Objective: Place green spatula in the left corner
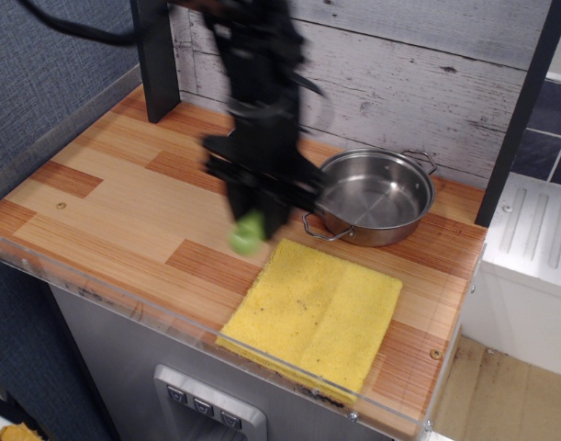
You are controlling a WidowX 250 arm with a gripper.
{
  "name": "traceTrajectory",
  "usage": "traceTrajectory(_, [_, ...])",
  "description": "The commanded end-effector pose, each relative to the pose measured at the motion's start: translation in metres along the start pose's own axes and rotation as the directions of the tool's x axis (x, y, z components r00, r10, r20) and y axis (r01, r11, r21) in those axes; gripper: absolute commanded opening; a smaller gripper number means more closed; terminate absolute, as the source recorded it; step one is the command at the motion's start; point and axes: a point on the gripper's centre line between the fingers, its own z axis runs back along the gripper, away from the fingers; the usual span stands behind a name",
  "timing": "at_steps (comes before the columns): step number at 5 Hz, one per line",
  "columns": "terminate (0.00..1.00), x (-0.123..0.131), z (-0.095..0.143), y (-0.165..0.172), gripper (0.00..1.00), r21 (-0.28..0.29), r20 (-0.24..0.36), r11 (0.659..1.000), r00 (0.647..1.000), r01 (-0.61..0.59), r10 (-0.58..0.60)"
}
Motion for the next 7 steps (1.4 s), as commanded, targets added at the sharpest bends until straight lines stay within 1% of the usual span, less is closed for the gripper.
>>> traceTrajectory(1, [0.0, 0.014, 0.009, 0.101, 0.0, 0.069, 0.022, 0.991, 0.993, -0.114, 0.113])
traceTrajectory(2, [0.0, 0.034, 0.001, 0.128, 0.0, 0.074, 0.022, 0.991, 0.994, -0.112, 0.11])
traceTrajectory(3, [0.0, 0.046, -0.006, 0.134, 0.0, 0.077, 0.014, 0.993, 0.996, -0.093, 0.092])
traceTrajectory(4, [0.0, 0.053, -0.011, 0.133, 0.0, 0.074, 0.004, 0.994, 0.997, -0.074, 0.074])
traceTrajectory(5, [0.0, 0.057, -0.013, 0.131, 1.0, 0.081, -0.017, 0.995, 0.999, -0.05, 0.052])
traceTrajectory(6, [0.0, 0.057, -0.004, 0.121, 1.0, 0.084, -0.02, 0.996, 1.0, -0.015, 0.017])
traceTrajectory(7, [0.0, 0.054, 0.02, 0.096, 1.0, 0.063, 0.005, 0.997, 0.999, 0.034, -0.034])
